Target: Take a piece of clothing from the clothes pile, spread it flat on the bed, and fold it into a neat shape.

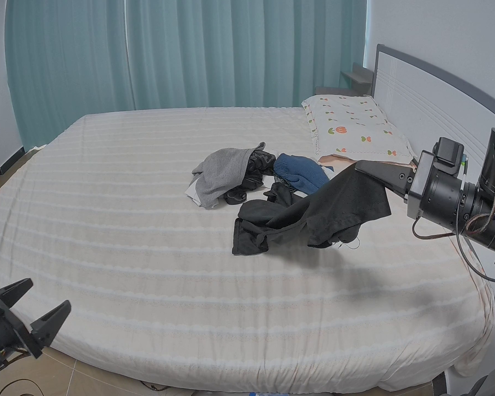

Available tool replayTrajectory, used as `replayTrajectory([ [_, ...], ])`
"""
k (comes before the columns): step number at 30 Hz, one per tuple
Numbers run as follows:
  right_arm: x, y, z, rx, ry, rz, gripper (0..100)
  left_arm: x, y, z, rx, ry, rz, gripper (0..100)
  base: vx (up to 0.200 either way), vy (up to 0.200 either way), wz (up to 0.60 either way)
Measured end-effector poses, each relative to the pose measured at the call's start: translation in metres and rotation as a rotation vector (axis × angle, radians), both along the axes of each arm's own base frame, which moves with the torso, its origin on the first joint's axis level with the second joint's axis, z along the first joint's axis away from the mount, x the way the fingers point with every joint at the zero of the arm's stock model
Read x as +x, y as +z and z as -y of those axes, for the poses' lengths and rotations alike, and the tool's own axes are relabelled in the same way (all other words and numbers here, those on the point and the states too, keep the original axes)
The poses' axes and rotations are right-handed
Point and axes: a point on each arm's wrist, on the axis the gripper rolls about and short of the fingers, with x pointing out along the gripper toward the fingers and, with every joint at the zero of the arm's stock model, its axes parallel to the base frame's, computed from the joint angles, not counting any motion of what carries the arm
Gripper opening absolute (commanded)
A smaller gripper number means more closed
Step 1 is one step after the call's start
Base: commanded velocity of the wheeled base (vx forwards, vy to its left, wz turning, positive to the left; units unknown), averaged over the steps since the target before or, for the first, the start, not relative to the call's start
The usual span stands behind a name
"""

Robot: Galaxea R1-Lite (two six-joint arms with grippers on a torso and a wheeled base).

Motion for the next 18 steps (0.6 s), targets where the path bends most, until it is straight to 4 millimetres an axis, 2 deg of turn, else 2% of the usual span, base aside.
replayTrajectory([
  [10,-0.001,0.011,0.001,0.020,-0.004,0.038,0,0.089,-0.014,0.034,-0.006,-0.107,-0.204,100,0.000,0.000,0.00],
  [13,-0.001,0.014,0.001,0.024,-0.004,0.047,0,0.114,-0.023,0.050,-0.005,-0.113,-0.241,100,0.000,0.000,0.00],
  [18,0.000,0.019,0.000,0.033,-0.002,0.063,0,0.158,-0.047,0.089,0.009,-0.122,-0.287,100,0.000,0.000,0.00],
])
